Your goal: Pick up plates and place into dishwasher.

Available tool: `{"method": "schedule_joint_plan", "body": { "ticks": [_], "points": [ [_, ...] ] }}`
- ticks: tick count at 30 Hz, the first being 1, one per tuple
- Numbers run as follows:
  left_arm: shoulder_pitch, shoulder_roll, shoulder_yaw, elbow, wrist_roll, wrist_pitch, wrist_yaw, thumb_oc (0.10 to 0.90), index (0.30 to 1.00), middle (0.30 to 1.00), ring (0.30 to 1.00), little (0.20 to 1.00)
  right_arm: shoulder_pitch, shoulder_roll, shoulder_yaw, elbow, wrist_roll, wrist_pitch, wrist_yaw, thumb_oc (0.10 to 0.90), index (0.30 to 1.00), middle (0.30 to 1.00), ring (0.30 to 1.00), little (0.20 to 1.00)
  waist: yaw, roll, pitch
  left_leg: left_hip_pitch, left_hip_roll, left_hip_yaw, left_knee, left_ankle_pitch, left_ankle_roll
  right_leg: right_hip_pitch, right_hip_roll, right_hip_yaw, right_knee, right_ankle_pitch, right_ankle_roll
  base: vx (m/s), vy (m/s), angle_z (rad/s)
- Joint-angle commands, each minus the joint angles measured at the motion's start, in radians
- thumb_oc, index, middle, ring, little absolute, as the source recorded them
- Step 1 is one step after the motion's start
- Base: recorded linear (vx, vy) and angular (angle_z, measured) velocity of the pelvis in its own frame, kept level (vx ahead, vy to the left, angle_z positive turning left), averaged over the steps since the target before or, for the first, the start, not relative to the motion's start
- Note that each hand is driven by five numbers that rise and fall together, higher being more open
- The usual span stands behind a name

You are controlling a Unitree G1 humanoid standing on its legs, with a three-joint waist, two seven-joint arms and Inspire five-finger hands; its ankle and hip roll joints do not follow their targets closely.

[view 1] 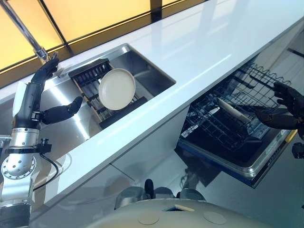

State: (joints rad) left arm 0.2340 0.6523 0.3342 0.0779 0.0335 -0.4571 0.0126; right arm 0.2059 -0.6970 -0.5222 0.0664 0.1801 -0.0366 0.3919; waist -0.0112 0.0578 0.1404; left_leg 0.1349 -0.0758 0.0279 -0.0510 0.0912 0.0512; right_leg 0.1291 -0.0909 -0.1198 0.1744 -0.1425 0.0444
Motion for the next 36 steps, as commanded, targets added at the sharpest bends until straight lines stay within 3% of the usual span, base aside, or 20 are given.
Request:
{"method": "schedule_joint_plan", "body": {
  "ticks": [1,6,9,12,17,24,31,36],
  "points": [
    [-0.151,0.122,-0.049,0.041,0.067,-0.004,0.065,0.800,0.900,0.900,0.900,0.900,-0.155,-0.060,0.052,-0.052,0.054,-0.123,0.048,0.800,0.900,0.900,0.900,0.900,-0.019,-0.010,-0.066,0.037,-0.052,-0.013,0.109,-0.179,0.001,-0.014,0.063,-0.039,-0.061,0.078,-0.014,-0.02,0.036,-0.10],
    [-0.333,0.234,-0.219,0.171,0.179,0.096,0.121,0.800,0.900,0.900,0.900,0.900,-0.270,-0.082,0.203,0.021,0.044,-0.146,0.065,0.800,0.900,0.900,0.900,0.900,-0.034,0.002,-0.083,0.050,-0.056,-0.001,0.112,-0.189,0.009,0.000,0.060,-0.032,-0.065,0.074,-0.011,0.02,0.056,-0.09],
    [-0.420,0.256,-0.309,0.247,0.216,0.154,0.102,0.800,0.900,0.900,0.900,0.900,-0.303,-0.076,0.261,0.034,0.035,-0.149,0.063,0.800,0.900,0.900,0.900,0.900,-0.040,0.008,-0.091,0.064,-0.060,0.001,0.106,-0.193,0.014,0.009,0.055,-0.031,-0.066,0.074,-0.005,0.09,0.064,-0.07],
    [-0.491,0.273,-0.407,0.332,0.288,0.169,0.077,0.800,0.900,0.900,0.900,0.900,-0.324,-0.071,0.318,0.035,0.047,-0.123,0.053,0.800,0.900,0.900,0.900,0.900,-0.046,0.015,-0.094,0.076,-0.066,0.005,0.103,-0.197,0.020,0.014,0.046,-0.028,-0.067,0.078,0.001,0.12,0.094,-0.05],
    [-0.537,0.290,-0.483,0.398,0.358,0.193,0.098,0.800,0.900,0.900,0.900,0.900,-0.329,-0.064,0.367,0.042,0.050,-0.095,0.037,0.800,0.900,0.900,0.900,0.900,-0.059,0.028,-0.093,0.081,-0.074,0.017,0.105,-0.204,0.028,0.011,0.032,-0.019,-0.072,0.084,0.009,0.11,0.118,-0.04],
    [-0.521,0.298,-0.468,0.443,0.419,0.254,0.215,0.800,0.900,0.900,0.900,0.900,-0.287,-0.036,0.395,0.036,0.058,-0.075,0.020,0.800,0.900,0.900,0.900,0.900,-0.081,0.038,-0.085,0.072,-0.083,0.043,0.102,-0.203,0.045,-0.026,0.013,0.010,-0.068,0.110,0.026,0.06,0.112,-0.10],
    [-0.449,0.320,-0.392,0.429,0.458,0.299,0.243,0.800,0.900,0.900,0.900,0.900,-0.219,-0.018,0.382,0.010,0.030,-0.045,0.046,0.800,0.900,0.900,0.900,0.900,-0.108,0.046,-0.064,0.058,-0.091,0.072,0.116,-0.209,0.061,-0.086,-0.010,0.039,-0.020,0.141,0.050,0.02,0.103,-0.23],
    [-0.396,0.330,-0.305,0.438,0.412,0.335,0.344,0.800,0.900,0.900,0.900,0.900,-0.153,0.006,0.358,0.002,0.029,-0.062,0.066,0.800,0.900,0.900,0.900,0.900,-0.127,0.044,-0.055,0.044,-0.101,0.087,0.138,-0.215,0.071,-0.132,-0.028,0.065,0.021,0.173,0.055,0.04,0.097,-0.25]
  ]
}}
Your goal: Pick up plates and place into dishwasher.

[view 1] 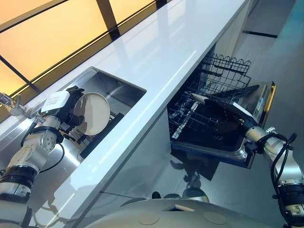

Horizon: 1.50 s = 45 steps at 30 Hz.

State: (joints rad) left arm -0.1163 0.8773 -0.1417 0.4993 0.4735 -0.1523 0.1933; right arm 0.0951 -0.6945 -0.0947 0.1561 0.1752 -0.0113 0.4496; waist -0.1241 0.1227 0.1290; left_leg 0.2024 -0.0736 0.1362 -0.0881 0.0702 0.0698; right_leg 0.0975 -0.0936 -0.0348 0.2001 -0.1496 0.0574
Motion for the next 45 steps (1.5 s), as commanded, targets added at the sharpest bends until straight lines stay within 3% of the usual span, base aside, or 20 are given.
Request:
{"method": "schedule_joint_plan", "body": {
  "ticks": [1,6,11,21,30,34,37,40,45],
  "points": [
    [-0.038,0.103,0.187,0.014,-0.038,0.032,0.175,0.800,0.900,0.900,0.900,0.900,-0.032,0.012,-0.073,-0.092,0.034,-0.090,0.008,0.800,0.900,0.900,0.900,0.900,-0.016,-0.020,-0.043,-0.025,-0.104,-0.019,0.175,-0.195,0.054,-0.108,-0.029,-0.017,0.001,0.182,0.042,0.02,0.090,-0.21],
    [0.007,0.077,0.251,-0.001,-0.051,0.023,0.190,0.800,0.900,0.900,0.900,0.900,0.025,0.053,-0.087,-0.138,0.032,-0.115,0.009,0.800,0.900,0.900,0.900,0.900,-0.028,-0.017,-0.040,-0.033,-0.114,-0.009,0.181,-0.199,0.059,-0.145,-0.046,-0.004,0.031,0.201,0.043,0.02,0.091,-0.14],
    [0.013,0.054,0.251,-0.013,-0.045,0.032,0.194,0.800,0.900,0.900,0.900,0.900,0.055,0.061,-0.099,-0.183,0.016,-0.113,0.000,0.800,0.900,0.900,0.900,0.900,-0.044,-0.009,-0.029,-0.038,-0.124,-0.006,0.191,-0.203,0.063,-0.176,-0.056,0.014,0.053,0.210,0.043,0.05,0.116,-0.04],
    [0.003,0.027,0.269,0.003,-0.098,0.058,0.199,0.800,0.900,0.900,0.900,0.900,0.111,0.006,-0.166,-0.250,0.020,-0.092,-0.028,0.800,0.900,0.900,0.900,0.900,-0.083,0.010,0.020,-0.077,-0.119,0.026,0.199,-0.196,0.057,-0.249,-0.055,0.057,0.065,0.227,0.033,0.03,0.130,-0.11],
    [-0.078,-0.026,0.243,0.062,-0.148,0.054,0.255,0.800,0.900,0.900,0.900,0.900,0.103,-0.040,-0.210,-0.251,0.055,-0.118,-0.063,0.800,0.900,0.900,0.900,0.900,-0.110,0.014,0.066,-0.161,-0.095,0.061,0.195,-0.159,0.044,-0.348,-0.036,0.089,0.103,0.232,0.023,-0.07,0.080,-0.06],
    [-0.107,-0.070,0.209,0.069,-0.165,0.066,0.290,0.800,0.900,0.900,0.900,0.900,0.116,-0.065,-0.236,-0.230,0.018,-0.143,-0.053,0.800,0.900,0.900,0.900,0.900,-0.117,0.029,0.079,-0.162,-0.101,0.052,0.208,-0.158,0.031,-0.348,-0.051,0.086,0.104,0.217,0.020,0.02,0.100,0.04],
    [-0.139,-0.105,0.180,0.070,-0.159,0.101,0.303,0.800,0.900,0.900,0.900,0.900,0.096,-0.086,-0.241,-0.224,0.016,-0.129,-0.073,0.800,0.900,0.900,0.900,0.900,-0.112,0.033,0.085,-0.175,-0.106,0.039,0.228,-0.164,0.025,-0.351,-0.061,0.079,0.107,0.212,0.015,-0.05,0.045,0.17],
    [-0.172,-0.141,0.142,0.088,-0.143,0.151,0.305,0.800,0.900,0.900,0.900,0.900,0.033,-0.107,-0.220,-0.213,-0.002,-0.072,-0.106,0.800,0.900,0.900,0.900,0.900,-0.095,0.028,0.091,-0.202,-0.110,0.029,0.258,-0.155,0.016,-0.358,-0.075,0.055,0.108,0.225,0.015,-0.04,0.007,0.12],
    [-0.149,-0.153,0.139,0.120,-0.157,0.172,0.271,0.800,0.900,0.900,0.900,0.900,0.016,-0.116,-0.214,-0.211,-0.042,-0.028,-0.107,0.800,0.900,0.900,0.900,0.900,-0.088,0.025,0.094,-0.192,-0.107,0.022,0.272,-0.153,0.007,-0.343,-0.088,0.040,0.121,0.227,0.016,0.05,0.028,0.12]
  ]
}}
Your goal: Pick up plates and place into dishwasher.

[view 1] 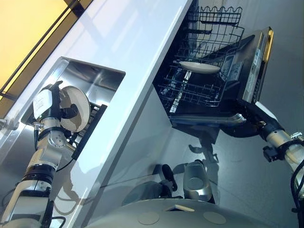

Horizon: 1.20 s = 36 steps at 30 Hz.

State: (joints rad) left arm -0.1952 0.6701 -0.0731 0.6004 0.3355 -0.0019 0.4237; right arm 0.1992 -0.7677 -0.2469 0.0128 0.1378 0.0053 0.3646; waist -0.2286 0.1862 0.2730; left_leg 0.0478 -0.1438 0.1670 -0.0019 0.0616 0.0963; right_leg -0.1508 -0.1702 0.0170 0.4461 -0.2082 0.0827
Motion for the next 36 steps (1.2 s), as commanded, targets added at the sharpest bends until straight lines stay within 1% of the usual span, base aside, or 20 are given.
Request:
{"method": "schedule_joint_plan", "body": {
  "ticks": [1,5,9,14,18,20,21,23,24,26,29,31,33,36],
  "points": [
    [-0.063,0.054,0.073,0.024,-0.012,0.020,0.027,0.800,0.900,0.900,0.900,0.900,-0.088,-0.047,-0.061,-0.072,-0.011,-0.039,-0.021,0.800,0.900,0.900,0.900,0.900,0.017,-0.040,-0.049,-0.035,-0.035,-0.009,0.188,-0.144,-0.021,-0.093,-0.013,-0.013,-0.119,0.287,-0.008,0.04,-0.001,0.01],
    [-0.051,0.052,0.074,0.043,-0.010,0.002,0.017,0.800,0.900,0.900,0.900,0.900,-0.090,-0.049,-0.055,-0.069,-0.011,-0.031,-0.011,0.800,0.900,0.900,0.900,0.900,0.020,-0.047,-0.047,-0.030,-0.030,-0.009,0.193,-0.147,-0.021,-0.091,-0.011,-0.017,-0.106,0.283,-0.007,0.02,-0.022,0.04],
    [-0.041,0.053,0.071,0.058,0.023,-0.015,0.002,0.800,0.900,0.900,0.900,0.900,-0.090,-0.046,-0.048,-0.065,-0.013,-0.030,-0.010,0.800,0.900,0.900,0.900,0.900,0.025,-0.056,-0.047,-0.021,-0.027,-0.012,0.193,-0.153,-0.022,-0.086,-0.010,-0.024,-0.100,0.282,-0.006,0.01,-0.039,0.01],
    [-0.034,0.049,0.064,0.084,0.038,-0.016,-0.001,0.800,0.900,0.900,0.900,0.900,-0.088,-0.040,-0.042,-0.065,-0.011,-0.030,-0.015,0.800,0.900,0.900,0.900,0.900,0.030,-0.064,-0.051,-0.021,-0.029,-0.015,0.198,-0.155,-0.024,-0.082,-0.012,-0.041,-0.103,0.282,-0.006,-0.01,-0.046,0.02],
    [-0.023,0.055,0.072,0.101,0.032,-0.053,0.024,0.800,0.900,0.900,0.900,0.900,-0.080,-0.039,-0.040,-0.056,-0.013,-0.038,-0.016,0.800,0.900,0.900,0.900,0.900,0.031,-0.061,-0.052,-0.016,-0.030,-0.021,0.197,-0.155,-0.027,-0.077,-0.011,-0.046,-0.103,0.274,-0.009,0.00,0.000,0.00],
    [-0.024,0.057,0.080,0.099,0.043,-0.058,0.046,0.800,0.900,0.900,0.900,0.900,-0.082,-0.034,-0.036,-0.052,-0.016,-0.046,-0.017,0.800,0.900,0.900,0.900,0.900,0.032,-0.061,-0.052,-0.019,-0.028,-0.020,0.195,-0.155,-0.026,-0.081,-0.007,-0.045,-0.100,0.270,-0.010,-0.06,-0.047,0.03],
    [-0.024,0.064,0.085,0.099,0.037,-0.069,0.074,0.800,0.900,0.900,0.900,0.900,-0.084,-0.023,-0.032,-0.050,-0.019,-0.053,-0.018,0.800,0.900,0.900,0.900,0.900,0.032,-0.062,-0.052,-0.019,-0.028,-0.020,0.192,-0.157,-0.026,-0.083,-0.003,-0.044,-0.101,0.269,-0.009,-0.07,-0.079,0.02],
    [-0.019,0.071,0.099,0.094,0.025,-0.086,0.115,0.800,0.900,0.900,0.900,0.900,-0.078,-0.011,-0.033,-0.055,-0.013,-0.063,-0.023,0.800,0.900,0.900,0.900,0.900,0.034,-0.066,-0.055,-0.017,-0.027,-0.020,0.187,-0.159,-0.026,-0.081,-0.001,-0.048,-0.105,0.266,-0.010,-0.08,-0.093,0.01],
    [-0.008,0.071,0.116,0.085,0.014,-0.117,0.151,0.800,0.900,0.900,0.900,0.900,-0.062,-0.003,-0.039,-0.063,-0.003,-0.074,-0.026,0.800,0.900,0.900,0.900,0.900,0.035,-0.068,-0.061,-0.015,-0.026,-0.021,0.180,-0.159,-0.027,-0.077,0.001,-0.055,-0.110,0.262,-0.011,-0.08,-0.084,-0.01],
    [0.005,0.071,0.142,0.070,-0.003,-0.153,0.167,0.800,0.900,0.900,0.900,0.900,-0.049,0.010,-0.050,-0.065,0.003,-0.093,-0.024,0.800,0.900,0.900,0.900,0.900,0.038,-0.066,-0.068,-0.014,-0.026,-0.022,0.173,-0.159,-0.027,-0.073,0.002,-0.062,-0.109,0.252,-0.012,-0.11,-0.084,0.00],
    [0.022,0.076,0.183,0.037,-0.007,-0.196,0.189,0.800,0.900,0.900,0.900,0.900,-0.035,0.053,-0.064,-0.067,0.006,-0.123,-0.009,0.800,0.900,0.900,0.900,0.900,0.048,-0.062,-0.089,-0.008,-0.028,-0.028,0.154,-0.159,-0.031,-0.046,0.008,-0.082,-0.125,0.225,-0.012,-0.15,-0.112,0.01],
    [0.035,0.086,0.207,0.009,-0.001,-0.203,0.187,0.800,0.900,0.900,0.900,0.900,-0.023,0.077,-0.075,-0.075,0.006,-0.135,0.009,0.800,0.900,0.900,0.900,0.900,0.053,-0.060,-0.103,0.000,-0.028,-0.033,0.138,-0.157,-0.034,-0.019,0.013,-0.094,-0.145,0.214,-0.011,-0.13,-0.144,0.01],
    [0.056,0.099,0.244,-0.031,-0.016,-0.231,0.186,0.800,0.900,0.900,0.900,0.900,-0.008,0.103,-0.091,-0.094,0.004,-0.146,0.039,0.800,0.900,0.900,0.900,0.900,0.062,-0.055,-0.124,0.017,-0.026,-0.041,0.110,-0.153,-0.037,0.019,0.020,-0.108,-0.167,0.200,-0.010,-0.11,-0.167,0.13],
    [0.096,0.107,0.303,-0.099,-0.060,-0.246,0.143,0.800,0.900,0.900,0.900,0.900,0.009,0.135,-0.110,-0.126,0.022,-0.136,0.074,0.800,0.900,0.900,0.900,0.900,0.073,-0.054,-0.150,0.043,-0.022,-0.056,0.084,-0.148,-0.039,0.063,0.033,-0.124,-0.182,0.180,-0.009,-0.09,-0.206,0.08]
  ]
}}
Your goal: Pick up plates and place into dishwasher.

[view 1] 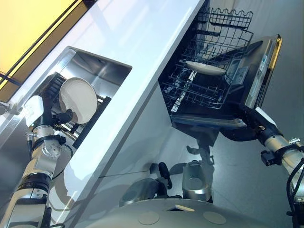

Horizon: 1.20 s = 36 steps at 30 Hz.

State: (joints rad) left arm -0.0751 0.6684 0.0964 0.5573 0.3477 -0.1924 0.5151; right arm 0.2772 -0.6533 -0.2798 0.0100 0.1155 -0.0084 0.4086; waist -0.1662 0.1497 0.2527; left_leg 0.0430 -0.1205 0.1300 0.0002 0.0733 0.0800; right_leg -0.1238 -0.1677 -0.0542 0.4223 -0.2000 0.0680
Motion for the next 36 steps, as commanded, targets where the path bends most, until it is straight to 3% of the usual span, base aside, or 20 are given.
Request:
{"method": "schedule_joint_plan", "body": {
  "ticks": [1,8,15,21,26,29,36],
  "points": [
    [-0.009,0.106,0.150,-0.073,-0.089,-0.066,0.037,0.800,0.900,0.900,0.900,0.900,-0.067,0.032,-0.080,-0.131,0.050,-0.121,0.038,0.800,0.900,0.900,0.900,0.900,0.014,-0.019,-0.137,0.055,-0.045,-0.025,0.075,-0.158,-0.022,0.049,0.037,-0.057,-0.164,0.164,0.005,-0.09,-0.229,0.19],
    [0.076,0.117,0.240,-0.170,-0.079,-0.096,-0.078,0.800,0.900,0.900,0.900,0.900,-0.063,0.109,-0.109,-0.166,0.084,-0.076,0.049,0.800,0.900,0.900,0.900,0.900,0.040,-0.042,-0.188,0.105,-0.022,-0.065,0.018,-0.147,-0.025,0.138,0.089,-0.079,-0.227,0.130,0.003,-0.13,-0.259,0.19],
    [0.143,0.149,0.341,-0.281,-0.153,-0.194,-0.165,0.800,0.900,0.900,0.900,0.900,-0.065,0.168,-0.153,-0.151,0.126,-0.065,0.004,0.800,0.900,0.900,0.900,0.900,0.075,-0.058,-0.236,0.122,-0.004,-0.088,-0.038,-0.128,-0.045,0.194,0.117,-0.113,-0.317,0.143,0.003,-0.12,-0.192,0.21],
    [0.217,0.131,0.451,-0.380,-0.253,-0.274,-0.231,0.800,0.900,0.900,0.900,0.900,-0.074,0.221,-0.164,-0.165,0.107,-0.104,-0.006,0.800,0.900,0.900,0.900,0.900,0.111,-0.064,-0.258,0.121,0.011,-0.106,-0.056,-0.126,-0.057,0.224,0.142,-0.129,-0.385,0.136,-0.009,-0.11,-0.141,0.17],
    [0.224,0.124,0.457,-0.410,-0.226,-0.289,-0.207,0.800,0.900,0.900,0.900,0.900,-0.092,0.222,-0.139,-0.158,0.109,-0.125,-0.065,0.800,0.900,0.900,0.900,0.900,0.132,-0.078,-0.265,0.109,0.022,-0.121,-0.074,-0.114,-0.064,0.231,0.158,-0.132,-0.414,0.136,-0.016,-0.14,-0.119,0.12],
    [0.211,0.156,0.434,-0.398,-0.156,-0.278,-0.138,0.800,0.900,0.900,0.900,0.900,-0.123,0.214,-0.101,-0.120,0.107,-0.158,-0.112,0.800,0.900,0.900,0.900,0.900,0.143,-0.086,-0.264,0.101,0.029,-0.121,-0.076,-0.112,-0.066,0.232,0.164,-0.141,-0.430,0.135,-0.019,-0.13,-0.097,0.10],
    [0.184,0.196,0.454,-0.411,-0.168,-0.258,-0.120,0.800,0.900,0.900,0.900,0.900,-0.153,0.215,-0.054,-0.089,0.108,-0.183,-0.174,0.800,0.900,0.900,0.900,0.900,0.158,-0.095,-0.264,0.084,0.038,-0.117,-0.078,-0.110,-0.066,0.223,0.169,-0.152,-0.446,0.139,-0.020,-0.08,-0.055,0.02]
  ]
}}
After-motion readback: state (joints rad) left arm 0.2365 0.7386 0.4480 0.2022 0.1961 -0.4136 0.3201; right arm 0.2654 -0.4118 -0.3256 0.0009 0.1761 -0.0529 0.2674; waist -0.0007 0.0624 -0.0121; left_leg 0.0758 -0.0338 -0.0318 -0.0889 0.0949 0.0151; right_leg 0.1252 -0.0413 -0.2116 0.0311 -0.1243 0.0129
